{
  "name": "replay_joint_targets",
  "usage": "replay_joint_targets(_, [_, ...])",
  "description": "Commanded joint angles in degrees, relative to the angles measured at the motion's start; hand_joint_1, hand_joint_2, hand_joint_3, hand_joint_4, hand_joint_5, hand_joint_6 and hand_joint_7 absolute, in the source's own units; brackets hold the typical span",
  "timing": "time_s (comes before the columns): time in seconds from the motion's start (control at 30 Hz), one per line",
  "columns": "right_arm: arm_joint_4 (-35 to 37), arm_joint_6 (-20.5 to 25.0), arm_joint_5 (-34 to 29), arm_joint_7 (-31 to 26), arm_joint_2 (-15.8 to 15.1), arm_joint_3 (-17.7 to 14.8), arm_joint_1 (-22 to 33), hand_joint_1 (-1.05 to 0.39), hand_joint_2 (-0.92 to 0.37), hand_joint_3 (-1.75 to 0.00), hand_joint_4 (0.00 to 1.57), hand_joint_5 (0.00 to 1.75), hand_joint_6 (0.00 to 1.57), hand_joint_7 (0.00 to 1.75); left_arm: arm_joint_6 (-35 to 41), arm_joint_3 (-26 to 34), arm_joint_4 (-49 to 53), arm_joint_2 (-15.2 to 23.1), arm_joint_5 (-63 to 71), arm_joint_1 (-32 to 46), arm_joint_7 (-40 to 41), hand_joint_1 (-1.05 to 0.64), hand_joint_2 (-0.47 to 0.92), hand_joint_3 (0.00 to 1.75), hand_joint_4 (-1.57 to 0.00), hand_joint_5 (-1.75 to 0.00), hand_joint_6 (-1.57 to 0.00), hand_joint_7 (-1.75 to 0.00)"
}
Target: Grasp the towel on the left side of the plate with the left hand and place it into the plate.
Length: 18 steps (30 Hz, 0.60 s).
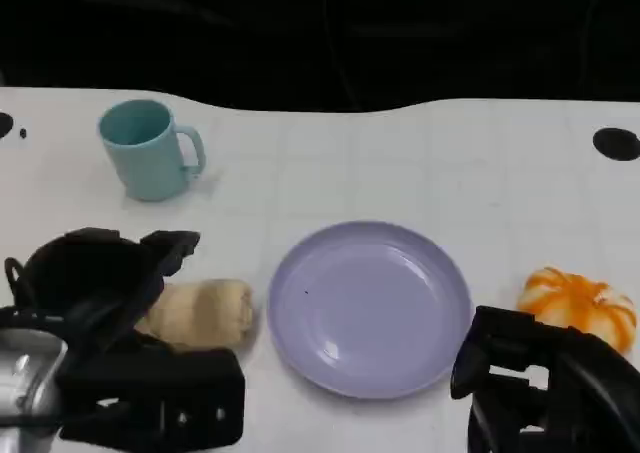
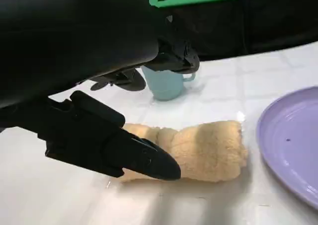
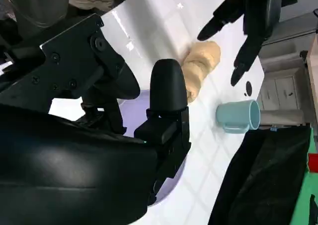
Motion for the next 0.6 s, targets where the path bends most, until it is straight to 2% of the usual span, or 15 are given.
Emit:
replay_joint_targets(0.03, [-0.45, -0.37, -0.32, 0.11, -0.5, -0.48, 0.22, -0.06, -0.5, -1.34, 0.73, 1.75, 0.63, 1.61, -0.07, -2.89, 7.04, -1.32, 1.96, -3.84, -0.06, -0.64, 0.91, 0.0, -0.31, -0.2, -0.25, 0.0])
replay_joint_targets(0.5, [-1.94, 0.46, 0.4, 0.27, -0.74, -0.87, 1.26, -0.09, -0.49, -1.33, 0.73, 1.75, 0.63, 1.59, -0.08, -9.8, 32.0, -6.45, 1.82, -13.89, 3.23, -0.58, 0.92, 0.01, -0.41, -0.09, -0.31, -0.01])
replay_joint_targets(0.6, [-2.28, 0.51, 0.45, 0.23, -0.93, -0.82, 1.5, -0.09, -0.5, -1.32, 0.73, 1.75, 0.64, 1.59, -1.31, -9.83, 37.21, -7.31, 0.09, -14.74, 5.97, -0.52, 0.92, 0.07, -0.46, -0.08, -0.35, -0.02])
